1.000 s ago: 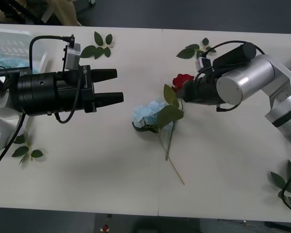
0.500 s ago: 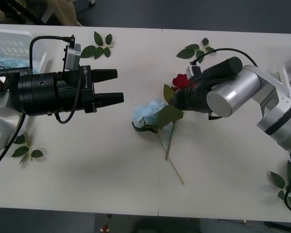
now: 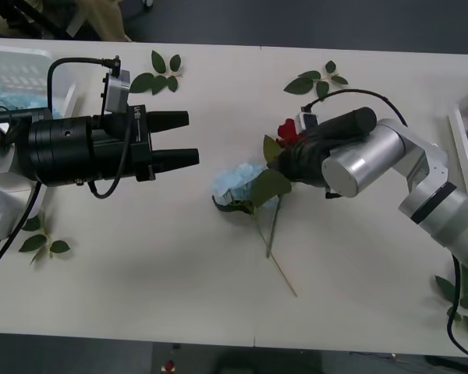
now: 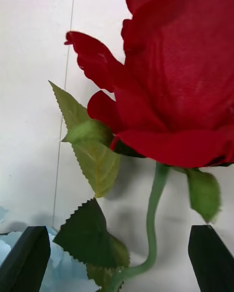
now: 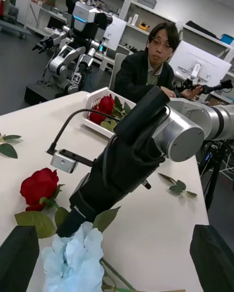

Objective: Put the red flowers into the right box and the blue flowers into the left box

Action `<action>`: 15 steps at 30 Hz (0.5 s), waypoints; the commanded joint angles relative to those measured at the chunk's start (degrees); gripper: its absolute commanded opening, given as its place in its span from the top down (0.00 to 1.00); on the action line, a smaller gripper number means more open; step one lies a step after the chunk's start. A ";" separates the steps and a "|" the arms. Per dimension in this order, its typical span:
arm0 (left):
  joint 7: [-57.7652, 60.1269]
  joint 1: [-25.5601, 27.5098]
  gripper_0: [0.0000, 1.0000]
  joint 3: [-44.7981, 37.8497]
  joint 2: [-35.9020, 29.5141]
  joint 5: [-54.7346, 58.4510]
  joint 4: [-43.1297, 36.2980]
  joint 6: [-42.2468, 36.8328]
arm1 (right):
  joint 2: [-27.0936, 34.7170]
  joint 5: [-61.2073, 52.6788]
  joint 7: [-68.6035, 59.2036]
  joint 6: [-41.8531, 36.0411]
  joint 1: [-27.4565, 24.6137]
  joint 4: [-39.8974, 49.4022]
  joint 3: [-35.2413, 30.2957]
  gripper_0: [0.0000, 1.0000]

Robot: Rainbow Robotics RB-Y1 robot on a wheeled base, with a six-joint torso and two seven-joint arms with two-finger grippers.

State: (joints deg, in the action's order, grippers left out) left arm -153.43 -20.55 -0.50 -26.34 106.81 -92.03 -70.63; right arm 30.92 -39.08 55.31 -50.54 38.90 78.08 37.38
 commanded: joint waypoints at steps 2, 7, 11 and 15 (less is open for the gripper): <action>-1.57 0.34 0.09 0.41 -0.82 0.24 -1.75 -0.30 | -1.21 0.40 -3.28 2.20 1.62 -1.00 -0.73 0.17; -1.57 0.34 0.09 0.41 -0.82 0.24 -1.75 -0.30 | -1.21 0.40 -3.36 4.23 1.53 -2.05 0.15 0.17; -1.57 0.34 0.09 0.41 -0.82 0.24 -1.75 -0.30 | -1.21 0.32 -3.19 5.81 1.53 -3.02 0.68 0.17; -1.57 0.34 0.09 0.41 -0.82 0.24 -1.75 -0.30 | -1.21 0.32 -3.10 7.04 1.62 -3.72 1.47 0.18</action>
State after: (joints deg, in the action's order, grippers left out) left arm -153.43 -20.55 -0.50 -26.34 106.81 -92.03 -70.63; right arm 30.04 -38.66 55.30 -44.13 38.90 74.22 38.28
